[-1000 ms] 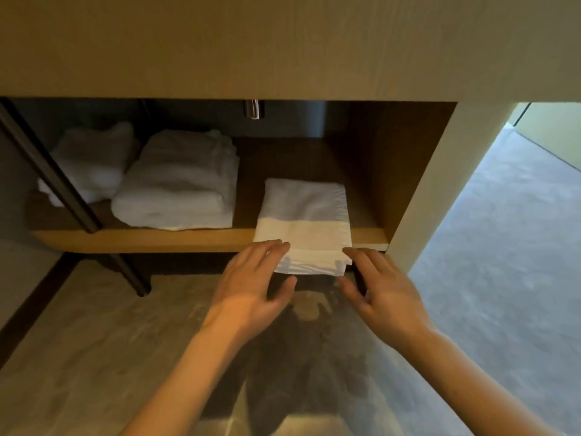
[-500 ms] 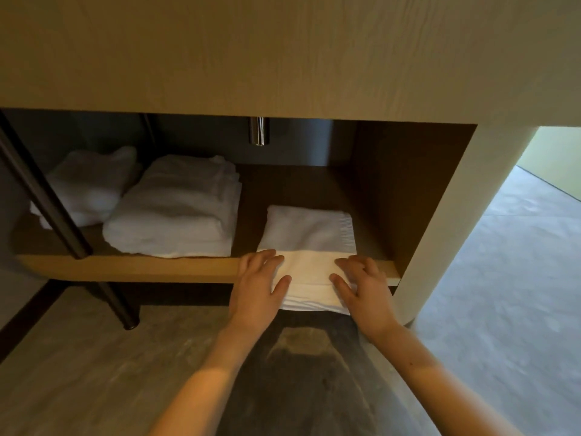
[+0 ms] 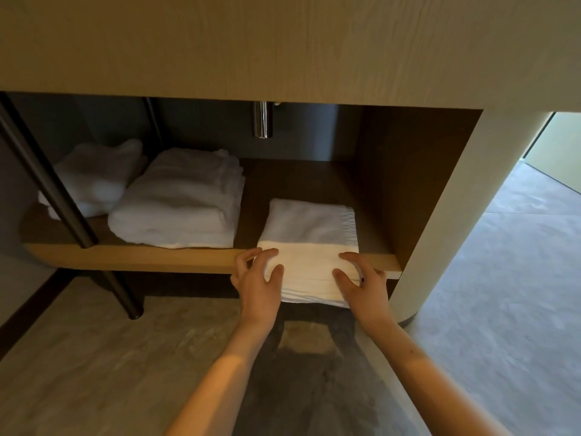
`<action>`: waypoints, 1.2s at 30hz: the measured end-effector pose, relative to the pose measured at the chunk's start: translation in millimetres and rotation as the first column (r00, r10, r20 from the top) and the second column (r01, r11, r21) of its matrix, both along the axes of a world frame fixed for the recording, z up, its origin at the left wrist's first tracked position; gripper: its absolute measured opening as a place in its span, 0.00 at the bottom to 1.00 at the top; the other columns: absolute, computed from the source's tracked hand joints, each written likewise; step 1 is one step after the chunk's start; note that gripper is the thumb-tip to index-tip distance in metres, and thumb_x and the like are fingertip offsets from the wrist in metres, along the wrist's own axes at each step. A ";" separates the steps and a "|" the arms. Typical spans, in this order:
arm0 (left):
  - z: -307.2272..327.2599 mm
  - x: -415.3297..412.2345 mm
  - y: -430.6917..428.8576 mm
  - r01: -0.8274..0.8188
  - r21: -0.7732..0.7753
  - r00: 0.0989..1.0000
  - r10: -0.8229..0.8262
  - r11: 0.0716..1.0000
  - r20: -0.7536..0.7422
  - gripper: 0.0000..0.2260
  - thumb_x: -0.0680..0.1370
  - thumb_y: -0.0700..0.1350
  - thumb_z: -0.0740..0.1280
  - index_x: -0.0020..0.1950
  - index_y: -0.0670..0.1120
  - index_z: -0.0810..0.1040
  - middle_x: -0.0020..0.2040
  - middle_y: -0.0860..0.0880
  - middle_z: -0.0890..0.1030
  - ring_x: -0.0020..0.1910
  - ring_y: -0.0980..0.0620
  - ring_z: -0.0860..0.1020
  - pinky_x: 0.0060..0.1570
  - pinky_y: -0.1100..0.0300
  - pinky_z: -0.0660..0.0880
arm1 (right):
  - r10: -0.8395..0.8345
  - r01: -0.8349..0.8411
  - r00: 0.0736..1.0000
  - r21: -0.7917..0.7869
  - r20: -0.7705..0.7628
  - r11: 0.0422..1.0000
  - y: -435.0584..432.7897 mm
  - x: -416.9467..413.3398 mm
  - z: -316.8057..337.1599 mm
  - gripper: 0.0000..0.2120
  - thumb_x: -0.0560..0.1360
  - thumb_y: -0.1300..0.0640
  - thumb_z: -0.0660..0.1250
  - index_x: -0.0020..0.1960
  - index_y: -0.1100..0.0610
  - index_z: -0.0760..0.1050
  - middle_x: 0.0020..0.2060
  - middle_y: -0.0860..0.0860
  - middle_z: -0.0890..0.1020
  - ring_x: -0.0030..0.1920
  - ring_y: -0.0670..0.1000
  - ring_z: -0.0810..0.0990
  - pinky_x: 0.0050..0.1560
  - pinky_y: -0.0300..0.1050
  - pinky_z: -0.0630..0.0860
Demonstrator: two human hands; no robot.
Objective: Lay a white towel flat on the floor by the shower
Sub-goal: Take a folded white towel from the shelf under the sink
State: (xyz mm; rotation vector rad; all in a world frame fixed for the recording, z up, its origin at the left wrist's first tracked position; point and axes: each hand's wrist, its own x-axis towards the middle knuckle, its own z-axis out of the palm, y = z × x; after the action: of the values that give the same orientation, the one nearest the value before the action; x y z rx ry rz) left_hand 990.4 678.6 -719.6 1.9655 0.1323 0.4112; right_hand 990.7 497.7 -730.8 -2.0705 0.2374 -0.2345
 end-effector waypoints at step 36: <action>-45.0 -78.2 41.6 0.484 -0.442 0.778 -0.603 0.755 -0.178 0.30 0.70 0.51 0.75 0.65 0.72 0.68 0.61 0.75 0.67 0.54 0.77 0.69 0.42 0.75 0.74 | 0.459 -0.323 0.877 0.532 -0.141 0.782 -45.5 -84.4 -27.5 0.39 0.65 0.54 0.78 0.66 0.29 0.64 0.60 0.39 0.71 0.61 0.52 0.71 0.51 0.47 0.82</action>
State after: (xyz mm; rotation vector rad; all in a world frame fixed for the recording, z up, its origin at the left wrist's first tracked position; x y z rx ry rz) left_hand 912.2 720.1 -764.6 1.5730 -0.1670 -0.3078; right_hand 906.3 452.3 -758.3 -1.5774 0.0079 0.3408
